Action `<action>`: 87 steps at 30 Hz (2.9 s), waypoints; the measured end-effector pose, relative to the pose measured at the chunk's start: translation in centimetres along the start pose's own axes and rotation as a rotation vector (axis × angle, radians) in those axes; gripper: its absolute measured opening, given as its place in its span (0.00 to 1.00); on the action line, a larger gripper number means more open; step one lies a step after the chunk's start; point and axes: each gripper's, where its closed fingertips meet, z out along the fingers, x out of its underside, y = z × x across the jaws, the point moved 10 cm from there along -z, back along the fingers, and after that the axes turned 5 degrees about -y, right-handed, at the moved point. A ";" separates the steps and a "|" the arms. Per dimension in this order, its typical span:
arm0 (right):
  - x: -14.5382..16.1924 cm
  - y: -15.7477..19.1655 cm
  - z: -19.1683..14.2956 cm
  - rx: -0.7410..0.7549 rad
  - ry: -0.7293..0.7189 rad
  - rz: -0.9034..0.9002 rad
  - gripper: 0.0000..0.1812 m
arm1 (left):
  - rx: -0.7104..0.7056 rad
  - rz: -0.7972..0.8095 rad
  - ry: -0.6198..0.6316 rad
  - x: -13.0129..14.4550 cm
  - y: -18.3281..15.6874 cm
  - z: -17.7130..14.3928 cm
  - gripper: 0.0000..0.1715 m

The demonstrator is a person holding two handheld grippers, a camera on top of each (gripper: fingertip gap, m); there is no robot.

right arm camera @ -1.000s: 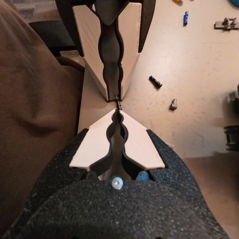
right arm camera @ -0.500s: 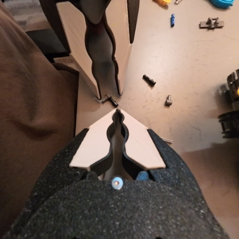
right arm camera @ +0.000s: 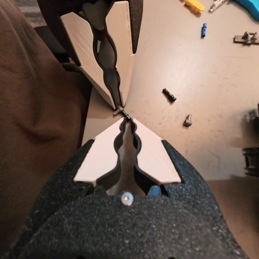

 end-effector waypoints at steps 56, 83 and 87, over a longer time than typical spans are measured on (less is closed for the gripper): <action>0.3 1.8 -0.2 0.170 -0.012 0.191 0.00 | -0.056 0.019 -0.001 -0.2 -0.7 0.3 0.08; -0.4 -0.8 0.2 -0.111 0.047 0.048 0.00 | 0.068 -0.001 0.002 -0.4 0.8 0.4 0.07; -0.5 -1.1 0.2 -0.131 0.057 0.054 0.00 | 0.058 0.009 0.001 -0.3 0.7 0.4 0.07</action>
